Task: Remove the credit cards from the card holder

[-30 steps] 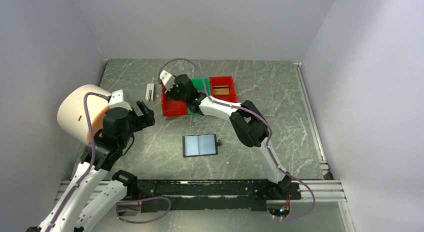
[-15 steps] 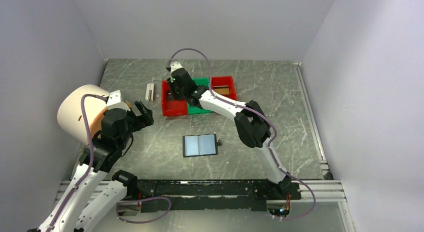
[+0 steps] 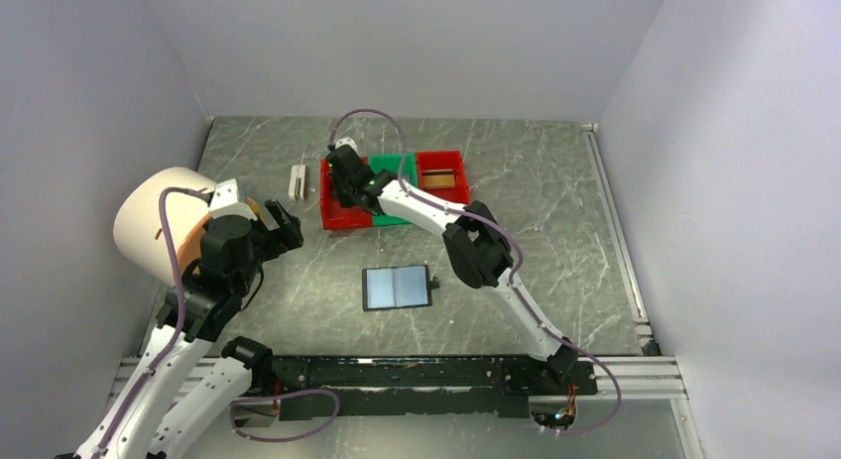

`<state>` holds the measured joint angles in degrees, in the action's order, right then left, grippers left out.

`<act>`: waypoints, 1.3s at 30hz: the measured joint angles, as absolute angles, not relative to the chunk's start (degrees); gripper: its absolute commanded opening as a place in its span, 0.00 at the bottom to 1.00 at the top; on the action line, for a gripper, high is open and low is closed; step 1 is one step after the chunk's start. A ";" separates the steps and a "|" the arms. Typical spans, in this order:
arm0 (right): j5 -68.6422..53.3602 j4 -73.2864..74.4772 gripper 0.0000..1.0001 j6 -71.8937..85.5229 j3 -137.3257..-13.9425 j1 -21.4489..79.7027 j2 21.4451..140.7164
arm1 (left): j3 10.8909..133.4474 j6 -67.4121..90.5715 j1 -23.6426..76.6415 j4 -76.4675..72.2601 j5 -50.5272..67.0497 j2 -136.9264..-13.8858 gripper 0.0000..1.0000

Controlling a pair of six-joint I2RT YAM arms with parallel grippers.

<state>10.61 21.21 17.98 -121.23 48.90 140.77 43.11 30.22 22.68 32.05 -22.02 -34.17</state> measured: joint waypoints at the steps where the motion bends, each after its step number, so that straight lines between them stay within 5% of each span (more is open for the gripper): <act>1: 10.72 21.80 0.14 17.93 -122.10 48.99 141.69 | 43.11 30.26 22.68 32.08 -22.09 -34.17 1.00; 20: 20.97 24.69 0.18 12.80 -131.35 50.11 149.10 | 43.11 30.44 22.68 32.38 -22.37 -33.71 1.00; 27: 20.03 24.56 0.31 10.55 -131.24 50.33 148.83 | 43.11 30.44 22.68 32.42 -22.46 -33.61 1.00; 39: 12.14 18.33 0.59 16.36 -103.28 51.27 118.37 | 43.11 30.44 22.68 32.42 -22.50 -32.62 1.00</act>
